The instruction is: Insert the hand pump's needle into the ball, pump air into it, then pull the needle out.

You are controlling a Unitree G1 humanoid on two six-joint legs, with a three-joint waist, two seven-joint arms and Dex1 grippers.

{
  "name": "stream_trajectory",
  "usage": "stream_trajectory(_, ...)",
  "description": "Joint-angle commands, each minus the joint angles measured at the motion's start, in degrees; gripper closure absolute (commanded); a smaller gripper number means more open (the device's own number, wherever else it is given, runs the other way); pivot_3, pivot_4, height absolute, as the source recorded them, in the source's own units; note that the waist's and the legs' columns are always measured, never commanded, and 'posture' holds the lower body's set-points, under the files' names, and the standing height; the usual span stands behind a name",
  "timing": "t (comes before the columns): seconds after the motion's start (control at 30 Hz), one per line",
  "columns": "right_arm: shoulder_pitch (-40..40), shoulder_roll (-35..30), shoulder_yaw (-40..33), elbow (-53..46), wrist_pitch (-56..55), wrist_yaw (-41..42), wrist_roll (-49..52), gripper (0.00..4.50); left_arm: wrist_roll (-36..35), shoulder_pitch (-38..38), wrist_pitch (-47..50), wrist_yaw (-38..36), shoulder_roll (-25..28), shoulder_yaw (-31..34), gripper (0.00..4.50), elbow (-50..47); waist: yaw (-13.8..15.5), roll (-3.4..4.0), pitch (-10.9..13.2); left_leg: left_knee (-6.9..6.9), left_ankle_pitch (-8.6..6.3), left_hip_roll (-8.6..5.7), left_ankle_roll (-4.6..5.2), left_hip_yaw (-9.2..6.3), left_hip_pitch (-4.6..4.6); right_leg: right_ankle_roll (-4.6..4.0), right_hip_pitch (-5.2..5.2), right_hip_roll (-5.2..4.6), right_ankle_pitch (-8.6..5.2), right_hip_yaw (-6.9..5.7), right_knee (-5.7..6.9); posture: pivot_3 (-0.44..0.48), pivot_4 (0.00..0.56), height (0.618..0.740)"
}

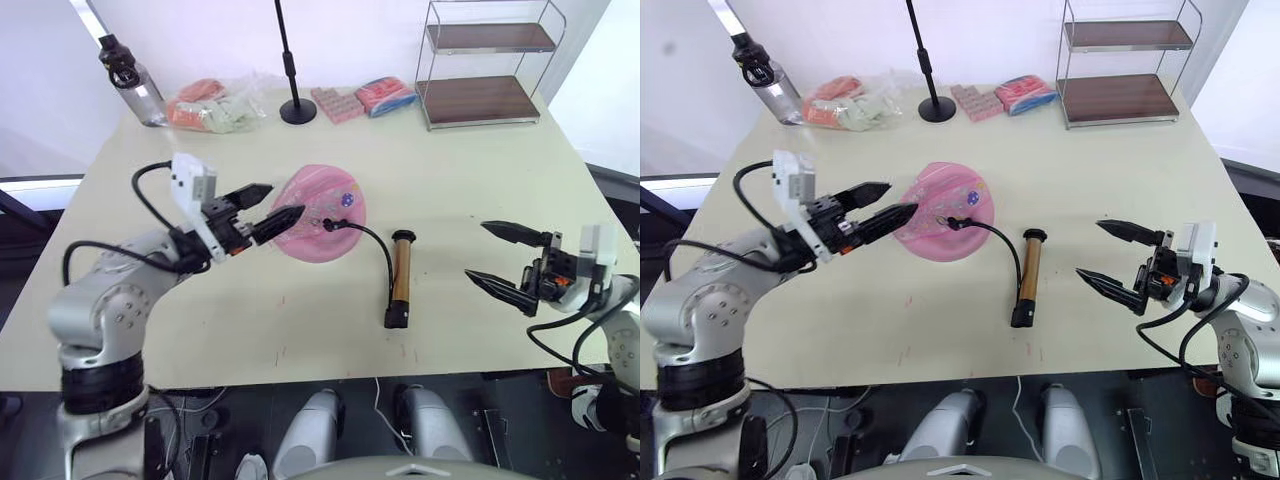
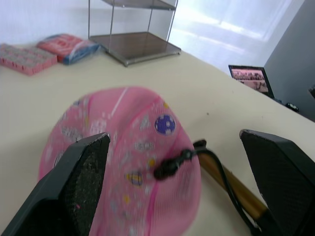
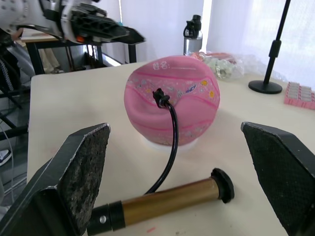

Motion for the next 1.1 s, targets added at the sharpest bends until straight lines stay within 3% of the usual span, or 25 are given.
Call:
stream_trajectory(0.03,0.7,-0.9,-1.8,0.6,-2.2,0.8,-0.2,0.0,-2.5,4.0,-2.9,-2.9,1.3,4.3,0.02,-2.9,0.2,0.0,0.0,0.02,-0.01,0.05,0.02,0.12,0.0,-0.06,0.0,0.01,0.04,0.0,0.0,0.0,0.15,0.74)
stream_trajectory(0.17,3.2,-1.4,-2.5,4.0,-5.0,2.1,-1.4,0.0,-1.1,14.8,-8.2,-8.8,2.1,7.9,0.02,-2.2,0.4,0.0,0.0,0.05,-0.05,0.26,0.07,0.72,0.09,-0.21,0.0,0.04,0.14,0.04,-0.01,0.0,0.15,0.74)
stream_trajectory(0.23,4.2,-1.5,-3.3,5.5,-6.3,2.7,-1.5,0.0,3.4,20.2,-13.9,-12.3,3.2,7.9,0.02,-0.5,0.4,0.0,0.0,0.05,-0.06,0.29,0.09,0.79,0.1,-0.25,0.0,0.05,0.16,0.11,-0.01,0.0,0.15,0.74)
stream_trajectory(0.37,6.0,-2.7,-5.2,7.9,-7.6,4.2,-1.3,0.0,6.8,26.1,-22.8,-16.7,3.1,10.6,0.02,6.1,0.6,0.06,0.0,0.06,-0.21,0.32,0.35,0.9,0.11,-0.33,-0.02,0.06,0.27,0.21,-0.02,0.0,0.15,0.74)
stream_trajectory(0.67,7.0,-6.1,-7.9,17.1,-13.9,8.0,-3.8,0.0,9.5,32.7,-31.6,-24.2,4.5,12.9,0.02,12.4,0.5,0.05,0.0,0.39,-0.22,0.41,0.42,1.16,0.1,-0.21,0.02,0.16,0.36,0.23,-0.02,0.0,0.15,0.74)
stream_trajectory(0.87,7.0,-8.0,-10.3,22.6,-16.4,10.3,-3.6,0.0,9.7,33.0,-34.7,-27.5,6.1,12.8,0.02,15.1,0.6,0.06,0.0,0.47,-0.28,0.6,0.5,1.38,0.14,-0.13,0.01,0.36,0.5,0.39,-0.02,0.0,0.15,0.74)
stream_trajectory(1.1,6.4,-7.3,-10.1,22.7,-18.5,12.4,-2.5,0.0,6.7,34.8,-29.7,-25.8,5.7,10.0,0.02,6.5,0.4,0.06,0.0,0.58,-0.29,0.68,0.52,1.55,0.17,-0.08,0.01,0.45,0.61,0.57,-0.02,0.0,0.15,0.74)
